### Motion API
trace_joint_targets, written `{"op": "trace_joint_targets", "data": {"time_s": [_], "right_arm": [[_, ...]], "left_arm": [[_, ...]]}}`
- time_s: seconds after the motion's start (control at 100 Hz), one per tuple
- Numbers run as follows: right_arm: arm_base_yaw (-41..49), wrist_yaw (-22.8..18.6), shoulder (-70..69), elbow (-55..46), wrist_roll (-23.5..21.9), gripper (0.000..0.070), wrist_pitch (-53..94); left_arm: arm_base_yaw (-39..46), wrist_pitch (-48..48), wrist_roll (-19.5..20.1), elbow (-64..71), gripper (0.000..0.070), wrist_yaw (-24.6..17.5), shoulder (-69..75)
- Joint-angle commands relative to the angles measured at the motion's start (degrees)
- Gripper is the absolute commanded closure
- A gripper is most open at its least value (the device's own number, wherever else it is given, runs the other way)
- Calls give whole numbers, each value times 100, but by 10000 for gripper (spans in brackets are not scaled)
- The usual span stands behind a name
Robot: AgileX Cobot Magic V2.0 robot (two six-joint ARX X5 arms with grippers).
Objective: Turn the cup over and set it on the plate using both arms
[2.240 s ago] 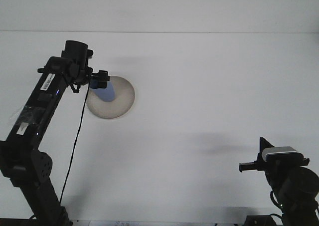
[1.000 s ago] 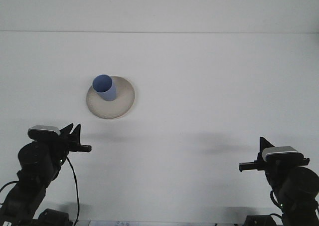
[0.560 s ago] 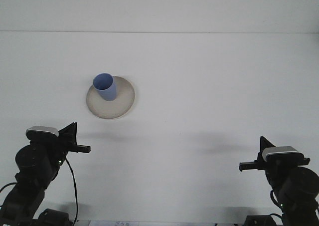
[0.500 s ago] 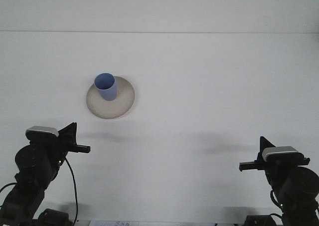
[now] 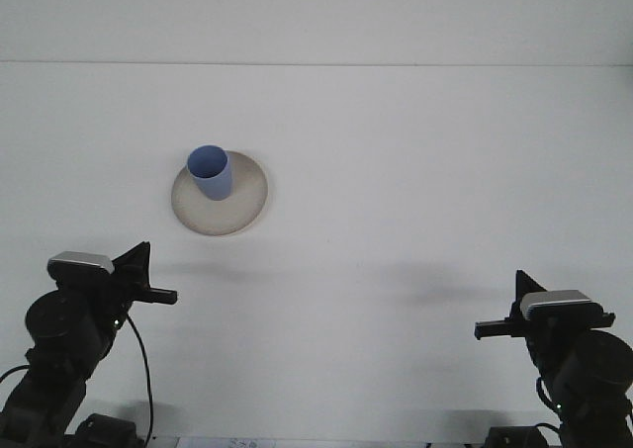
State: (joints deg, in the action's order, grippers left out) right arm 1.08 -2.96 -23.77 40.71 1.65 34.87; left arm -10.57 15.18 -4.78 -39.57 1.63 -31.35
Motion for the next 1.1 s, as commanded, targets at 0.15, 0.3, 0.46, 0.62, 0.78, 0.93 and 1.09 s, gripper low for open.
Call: {"op": "trace_joint_targets", "data": {"time_s": [0.15,0.3,0.46,0.62,0.78,0.93,1.09], "right_arm": [[9,0,-31,50,-52,700,-63],[9,0,-31,50,-55,700,-63],[9,0,-31,50,-52,700,-63],[9,0,-28,50,-52,700,-66],[7,2,-26,52,-52,700,-101],[7,2,-22,52,-52,700,-221],[7,2,-22,52,-52,700,-229]], "left_arm": [[96,-1550,378,968,687,-37,723],[267,-2039,369,2153,687,-35,1644],[476,-2127,363,3187,687,-61,2618],[544,-2264,367,3823,687,-59,3119],[549,-2173,385,3877,687,-142,3119],[546,-2347,321,3877,686,-144,3119],[542,-2341,83,3875,687,-144,3117]]}}
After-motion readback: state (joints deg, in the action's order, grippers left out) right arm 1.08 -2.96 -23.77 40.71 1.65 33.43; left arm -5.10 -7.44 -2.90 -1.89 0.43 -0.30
